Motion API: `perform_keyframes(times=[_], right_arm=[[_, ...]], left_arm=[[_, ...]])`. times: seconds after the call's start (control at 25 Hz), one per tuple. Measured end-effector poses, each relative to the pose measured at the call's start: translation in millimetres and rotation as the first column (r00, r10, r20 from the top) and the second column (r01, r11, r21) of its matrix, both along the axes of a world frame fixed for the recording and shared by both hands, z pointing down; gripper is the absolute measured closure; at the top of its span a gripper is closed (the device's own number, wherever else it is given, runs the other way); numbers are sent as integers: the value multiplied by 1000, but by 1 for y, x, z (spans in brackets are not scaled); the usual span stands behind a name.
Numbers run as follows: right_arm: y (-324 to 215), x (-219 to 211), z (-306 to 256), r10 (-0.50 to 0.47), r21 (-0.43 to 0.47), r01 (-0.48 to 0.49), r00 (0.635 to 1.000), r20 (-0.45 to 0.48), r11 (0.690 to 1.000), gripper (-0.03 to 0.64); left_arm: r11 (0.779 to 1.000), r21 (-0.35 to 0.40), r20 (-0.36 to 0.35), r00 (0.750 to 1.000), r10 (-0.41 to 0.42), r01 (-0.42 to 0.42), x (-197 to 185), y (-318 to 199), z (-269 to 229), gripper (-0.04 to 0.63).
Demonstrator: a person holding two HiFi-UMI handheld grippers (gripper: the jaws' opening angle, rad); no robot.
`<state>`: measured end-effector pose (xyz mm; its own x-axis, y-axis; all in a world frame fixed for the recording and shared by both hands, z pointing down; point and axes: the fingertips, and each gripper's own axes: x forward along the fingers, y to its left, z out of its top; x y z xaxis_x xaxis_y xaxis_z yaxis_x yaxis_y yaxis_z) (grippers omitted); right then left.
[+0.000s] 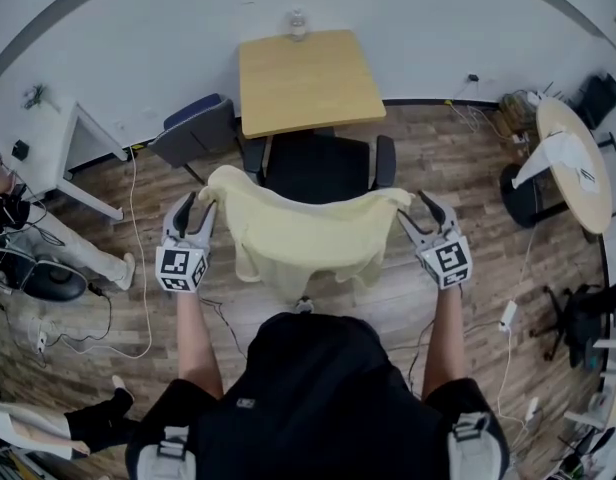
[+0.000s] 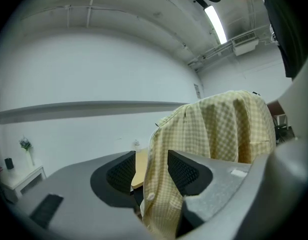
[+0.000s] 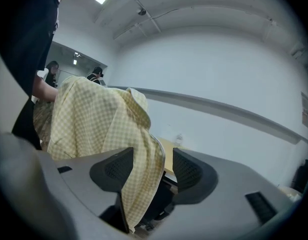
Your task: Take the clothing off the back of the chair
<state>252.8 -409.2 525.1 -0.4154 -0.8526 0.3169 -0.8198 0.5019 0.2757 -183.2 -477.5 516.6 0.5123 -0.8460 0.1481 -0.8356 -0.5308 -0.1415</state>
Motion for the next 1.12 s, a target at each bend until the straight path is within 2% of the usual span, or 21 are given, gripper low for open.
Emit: perform_keyframes(times=[0.2, 0.32, 0.4, 0.56, 0.8, 1.12], right_arm=[[-4, -6, 1, -52, -48, 52, 999, 2, 998, 408], [-1, -8, 4, -65, -63, 66, 998, 18, 996, 457], [0, -11, 6, -75, -59, 76, 997, 24, 995, 535], [-1, -14, 9, -56, -45, 58, 998, 31, 997, 599], [-3, -16, 8, -20, -10, 21, 996, 82, 1000, 609], [-2, -12, 9, 67, -18, -67, 996, 60, 998, 609]], left_arm=[[1000, 4, -10, 1000, 30, -30, -1, -11, 1, 411], [998, 7, -25, 998, 61, -61, 3, -14, 1, 411], [997, 8, -33, 996, 78, -78, 5, -15, 1, 414], [995, 15, -41, 994, 104, -103, 6, -18, 2, 419], [991, 16, -46, 990, 130, -130, 6, -19, 0, 438], [984, 45, -61, 982, 177, -174, 11, -13, -1, 581]])
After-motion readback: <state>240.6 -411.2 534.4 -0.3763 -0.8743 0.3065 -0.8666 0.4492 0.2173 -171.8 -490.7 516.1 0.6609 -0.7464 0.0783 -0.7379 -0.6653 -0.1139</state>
